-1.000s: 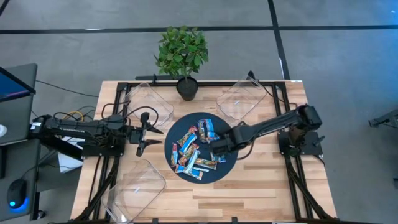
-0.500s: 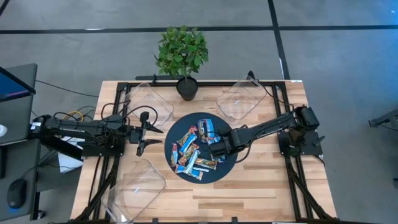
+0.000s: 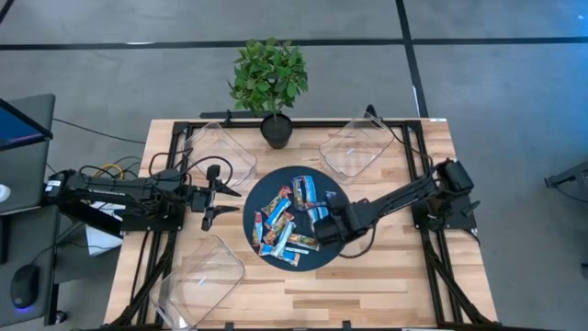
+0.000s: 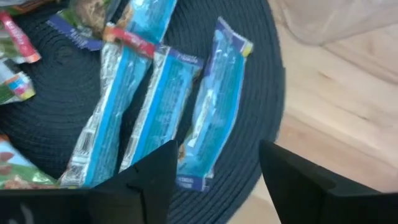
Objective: Pick and place Granola Bars by type
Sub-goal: Put the violet granola bar into the bottom bin
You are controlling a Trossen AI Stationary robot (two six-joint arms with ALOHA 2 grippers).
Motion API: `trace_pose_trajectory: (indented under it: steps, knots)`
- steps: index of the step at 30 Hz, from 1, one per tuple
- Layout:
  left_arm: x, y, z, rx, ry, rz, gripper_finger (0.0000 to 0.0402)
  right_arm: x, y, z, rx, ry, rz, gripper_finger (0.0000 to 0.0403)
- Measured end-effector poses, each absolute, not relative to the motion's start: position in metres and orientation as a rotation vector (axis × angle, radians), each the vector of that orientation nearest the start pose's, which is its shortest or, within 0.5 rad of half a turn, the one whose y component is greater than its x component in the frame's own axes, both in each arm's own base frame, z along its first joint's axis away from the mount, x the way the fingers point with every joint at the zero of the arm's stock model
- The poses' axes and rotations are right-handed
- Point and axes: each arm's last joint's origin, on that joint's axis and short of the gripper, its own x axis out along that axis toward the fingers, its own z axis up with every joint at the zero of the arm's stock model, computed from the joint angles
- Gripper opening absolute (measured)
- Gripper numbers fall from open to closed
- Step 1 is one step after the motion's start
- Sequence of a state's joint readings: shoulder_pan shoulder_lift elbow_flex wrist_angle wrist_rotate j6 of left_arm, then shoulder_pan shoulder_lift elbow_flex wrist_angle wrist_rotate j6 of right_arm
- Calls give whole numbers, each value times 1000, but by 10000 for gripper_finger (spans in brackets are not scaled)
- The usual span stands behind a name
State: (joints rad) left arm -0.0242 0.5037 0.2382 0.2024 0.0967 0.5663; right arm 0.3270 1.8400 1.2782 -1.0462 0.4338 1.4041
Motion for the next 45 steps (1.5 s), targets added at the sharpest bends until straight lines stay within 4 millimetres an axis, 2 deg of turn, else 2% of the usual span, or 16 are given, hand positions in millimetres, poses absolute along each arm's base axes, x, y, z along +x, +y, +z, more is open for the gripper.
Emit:
trace_pose_trajectory:
  steps: [12,28,45]
  knots:
    - [137,-6,218,477,33,-135,177,308,91,156,568,975,-1019,196]
    - [137,-6,218,353,43,-132,177,299,86,137,569,944,-1032,185]
    - [137,-6,217,349,52,-134,177,300,84,135,567,948,-1018,161]
